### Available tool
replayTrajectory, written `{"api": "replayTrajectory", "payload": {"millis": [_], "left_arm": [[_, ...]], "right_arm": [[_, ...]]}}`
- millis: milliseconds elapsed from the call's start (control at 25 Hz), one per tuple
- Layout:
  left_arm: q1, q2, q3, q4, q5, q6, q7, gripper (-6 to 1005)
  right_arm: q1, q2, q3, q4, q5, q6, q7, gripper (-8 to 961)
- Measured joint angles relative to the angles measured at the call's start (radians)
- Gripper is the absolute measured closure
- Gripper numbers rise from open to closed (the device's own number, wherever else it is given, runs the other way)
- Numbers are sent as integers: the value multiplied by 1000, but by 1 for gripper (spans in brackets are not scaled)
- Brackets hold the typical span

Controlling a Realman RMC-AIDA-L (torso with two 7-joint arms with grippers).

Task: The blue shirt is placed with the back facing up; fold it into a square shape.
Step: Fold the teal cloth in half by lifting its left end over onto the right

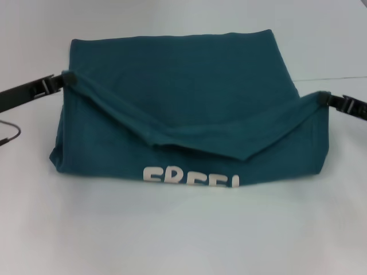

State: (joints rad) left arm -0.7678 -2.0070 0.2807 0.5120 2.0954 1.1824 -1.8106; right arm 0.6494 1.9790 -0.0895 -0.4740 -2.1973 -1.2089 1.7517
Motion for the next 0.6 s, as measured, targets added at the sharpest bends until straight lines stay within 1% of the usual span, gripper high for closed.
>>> {"api": "replayTrajectory", "payload": {"millis": [160,240,280,360,400,440,520,560,600], "left_arm": [[-34,0,0,-37,-37,-83,47,967],[-48,-1,2,-47,-44,-114,60,967],[-57,-1,4,-52,-49,-134,66,967],[-69,-1,4,-64,-64,-174,86,966],[-76,-1,4,-77,-84,-201,107,966],[-76,-1,4,-77,-84,-201,107,966],[-89,-1,5,-99,-115,-239,142,966],[-95,-2,5,-114,-128,-265,167,966],[-99,-2,5,-124,-135,-278,180,966]], "right_arm": [[47,12,-18,3,12,105,-10,898],[75,15,-52,8,46,182,-16,897],[75,15,-52,8,46,182,-16,896],[90,16,-80,10,80,231,-24,895],[100,18,-113,11,117,274,-32,894],[100,18,-113,11,117,274,-32,894],[117,20,-168,12,159,342,-36,892],[117,20,-168,12,159,342,-36,892],[126,24,-195,23,181,393,-49,891]]}}
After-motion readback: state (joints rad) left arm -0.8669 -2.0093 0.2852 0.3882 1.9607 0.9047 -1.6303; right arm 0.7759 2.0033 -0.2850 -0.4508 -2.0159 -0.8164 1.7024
